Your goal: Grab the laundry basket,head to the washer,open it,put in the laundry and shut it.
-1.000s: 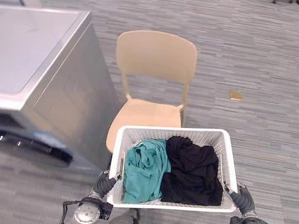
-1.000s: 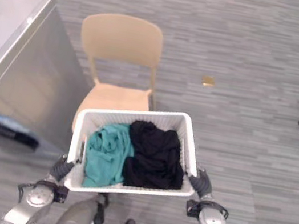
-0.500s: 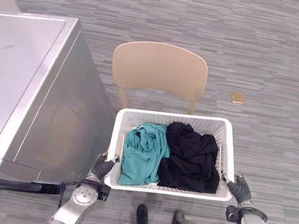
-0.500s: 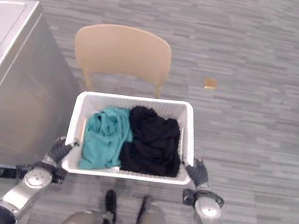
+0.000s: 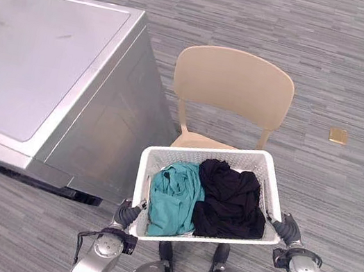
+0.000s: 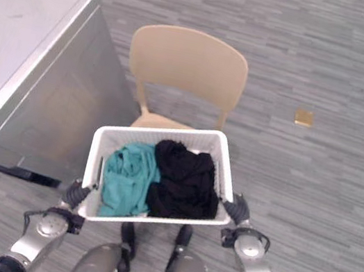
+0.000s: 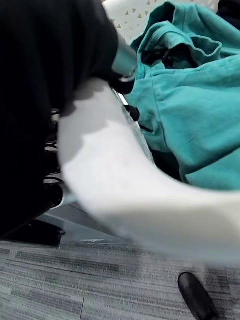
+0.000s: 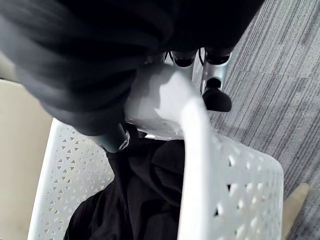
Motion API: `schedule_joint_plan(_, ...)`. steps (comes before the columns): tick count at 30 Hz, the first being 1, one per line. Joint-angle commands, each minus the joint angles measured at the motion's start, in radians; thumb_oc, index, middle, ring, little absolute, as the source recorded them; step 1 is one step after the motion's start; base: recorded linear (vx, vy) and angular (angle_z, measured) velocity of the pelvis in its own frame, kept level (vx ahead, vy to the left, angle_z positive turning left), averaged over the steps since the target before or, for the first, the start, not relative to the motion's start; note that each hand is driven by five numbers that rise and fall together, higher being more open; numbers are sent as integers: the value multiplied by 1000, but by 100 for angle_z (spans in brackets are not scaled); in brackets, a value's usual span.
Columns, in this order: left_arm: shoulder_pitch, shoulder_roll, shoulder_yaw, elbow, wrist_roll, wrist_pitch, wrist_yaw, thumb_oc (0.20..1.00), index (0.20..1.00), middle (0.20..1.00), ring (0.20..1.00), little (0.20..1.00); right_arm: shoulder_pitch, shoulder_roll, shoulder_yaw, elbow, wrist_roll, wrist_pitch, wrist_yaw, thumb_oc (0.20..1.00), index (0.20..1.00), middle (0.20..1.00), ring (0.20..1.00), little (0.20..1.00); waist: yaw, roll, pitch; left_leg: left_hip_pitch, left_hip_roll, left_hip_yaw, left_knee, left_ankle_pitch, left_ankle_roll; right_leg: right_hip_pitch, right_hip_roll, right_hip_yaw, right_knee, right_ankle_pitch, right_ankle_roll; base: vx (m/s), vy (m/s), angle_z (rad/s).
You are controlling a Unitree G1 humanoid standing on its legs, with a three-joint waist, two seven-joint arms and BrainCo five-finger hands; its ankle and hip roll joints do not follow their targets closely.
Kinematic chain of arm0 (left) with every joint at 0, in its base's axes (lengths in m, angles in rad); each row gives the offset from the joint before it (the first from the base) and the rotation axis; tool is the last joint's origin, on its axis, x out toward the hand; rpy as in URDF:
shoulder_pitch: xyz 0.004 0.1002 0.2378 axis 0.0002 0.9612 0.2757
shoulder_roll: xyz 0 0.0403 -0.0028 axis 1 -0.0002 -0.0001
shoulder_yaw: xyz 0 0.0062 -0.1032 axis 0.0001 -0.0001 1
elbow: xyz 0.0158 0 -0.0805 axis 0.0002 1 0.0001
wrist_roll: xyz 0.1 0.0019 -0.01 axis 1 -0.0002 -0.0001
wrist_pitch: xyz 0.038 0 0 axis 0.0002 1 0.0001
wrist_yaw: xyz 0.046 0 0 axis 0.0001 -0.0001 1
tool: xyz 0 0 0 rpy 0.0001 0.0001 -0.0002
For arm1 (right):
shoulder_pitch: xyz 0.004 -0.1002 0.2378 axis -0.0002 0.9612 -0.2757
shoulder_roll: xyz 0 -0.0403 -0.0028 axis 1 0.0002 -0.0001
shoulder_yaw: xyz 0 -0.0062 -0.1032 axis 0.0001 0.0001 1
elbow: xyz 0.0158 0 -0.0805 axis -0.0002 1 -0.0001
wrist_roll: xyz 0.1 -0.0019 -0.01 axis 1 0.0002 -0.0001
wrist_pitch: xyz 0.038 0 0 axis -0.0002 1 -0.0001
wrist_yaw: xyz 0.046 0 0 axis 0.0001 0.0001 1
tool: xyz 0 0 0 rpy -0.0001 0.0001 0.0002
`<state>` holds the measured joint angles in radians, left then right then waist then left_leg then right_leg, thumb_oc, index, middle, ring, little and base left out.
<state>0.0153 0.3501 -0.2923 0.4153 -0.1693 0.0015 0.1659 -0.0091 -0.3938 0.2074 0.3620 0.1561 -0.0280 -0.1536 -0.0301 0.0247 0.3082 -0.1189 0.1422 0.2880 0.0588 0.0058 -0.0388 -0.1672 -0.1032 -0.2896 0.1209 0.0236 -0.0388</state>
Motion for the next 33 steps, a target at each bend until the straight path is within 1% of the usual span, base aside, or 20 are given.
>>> schedule_joint_plan(1,-125,-43,-16,-70,14,-120,19,200,200,200,200,200,-32,14,51,-52,10,-72,22,200,200,200,200,200,-16,2,-44,2,-16,-52,14,-22,-55,96,-29,25,-80,-138,145,-25,251,14)
schedule_joint_plan(3,-190,-52,-37,-30,13,-124,44,200,200,200,200,200,-77,17,74,-33,5,-68,6,200,200,200,200,200,-23,19,-24,-15,-35,-56,-7,-22,-50,31,-43,49,-41,-131,148,-116,321,19)
schedule_joint_plan(5,-272,-60,-61,20,19,-131,72,200,200,200,200,200,-139,39,99,2,12,-73,-16,200,200,200,200,200,-27,24,0,-60,-59,-57,2,-28,-37,-37,-61,83,-8,-113,153,-223,258,-1)
schedule_joint_plan(8,-385,-69,-79,108,24,-138,122,200,200,200,200,200,-236,80,145,62,19,-81,-50,200,200,200,200,200,-17,13,37,-119,-77,-34,20,-33,-16,-114,-80,122,16,-85,163,-179,184,-25)
schedule_joint_plan(9,-407,-68,-82,131,30,-138,135,200,200,200,200,200,-254,94,157,82,20,-81,-54,200,200,200,200,200,-14,10,45,-116,-81,-34,22,-55,-18,-115,-86,130,23,-100,172,-49,137,-28)
schedule_joint_plan(12,-473,-75,-106,202,38,-138,161,200,200,200,200,200,-312,126,187,135,26,-88,-73,200,200,200,200,200,-6,3,67,-135,-90,-23,13,-45,-10,-137,-105,133,22,-84,182,-63,98,-14)
schedule_joint_plan(13,-492,-76,-115,222,42,-138,164,404,404,404,404,404,-325,132,194,149,26,-89,-76,300,300,300,300,300,-8,2,72,-138,-92,-22,9,-40,-10,-141,-109,135,19,-80,184,-55,59,-4)
schedule_joint_plan(14,-515,-78,-123,241,47,-136,166,1000,1000,1000,1000,1000,-340,135,199,165,25,-91,-82,1000,1000,1000,1000,1000,-8,2,79,-140,-94,-20,6,-36,-10,-143,-114,134,18,-76,185,-58,59,-1)
schedule_joint_plan(17,-543,-73,-138,260,63,-137,171,1000,1000,1000,1000,1000,-353,135,203,176,24,-93,-90,1000,1000,1000,1000,1000,-11,-1,87,-143,-95,-16,3,-31,-13,-146,-117,131,15,-69,188,-27,21,1)
schedule_joint_plan(20,-494,-65,-129,206,63,-140,153,1000,1000,1000,1000,1000,-307,126,190,147,18,-94,-84,1000,1000,1000,1000,1000,-16,-10,81,-126,-93,-13,1,-33,-12,-132,-115,135,5,-58,190,18,2,-5)
schedule_joint_plan(26,-346,-48,-71,101,46,-140,122,1000,1000,1000,1000,1000,-184,96,119,82,5,-91,-65,1000,1000,1000,1000,1000,-21,-28,42,-65,-85,-2,-10,-45,-12,-83,-98,133,-12,-57,190,48,-27,-5)
schedule_joint_plan(27,-345,-48,-71,100,46,-139,122,1000,1000,1000,1000,1000,-183,96,119,81,4,-90,-65,1000,1000,1000,1000,1000,-21,-28,42,-64,-85,-2,-10,-45,-12,-83,-98,133,-13,-57,190,-6,-54,-6)
schedule_joint_plan(28,-282,-43,-34,71,35,-141,108,1000,1000,1000,1000,1000,-141,72,81,57,-22,-86,-59,1000,1000,1000,1000,1000,-23,-35,22,-45,-83,10,-22,-23,-6,-62,-90,125,-30,-39,184,-25,-44,-8)
schedule_joint_plan(29,-281,-43,-34,71,35,-141,108,1000,1000,1000,1000,1000,-140,72,81,57,-22,-86,-59,1000,1000,1000,1000,1000,-23,-35,22,-44,-83,10,-22,-23,-6,-61,-90,125,-31,-39,184,9,-60,-13)
schedule_joint_plan(30,-245,-39,-8,58,25,-142,99,1000,1000,1000,1000,1000,-123,54,56,52,-38,-83,-56,1000,1000,1000,1000,1000,-23,-34,7,-22,-83,12,-33,-21,-7,-41,-85,121,-41,-41,186,35,-15,-13)
schedule_joint_plan(33,-211,-31,19,41,16,-145,89,1000,1000,1000,1000,1000,-110,36,36,48,-50,-82,-50,1000,1000,1000,1000,1000,-21,-33,-4,-7,-83,10,-36,-23,-6,-25,-82,118,-49,-42,187,34,-15,-6)
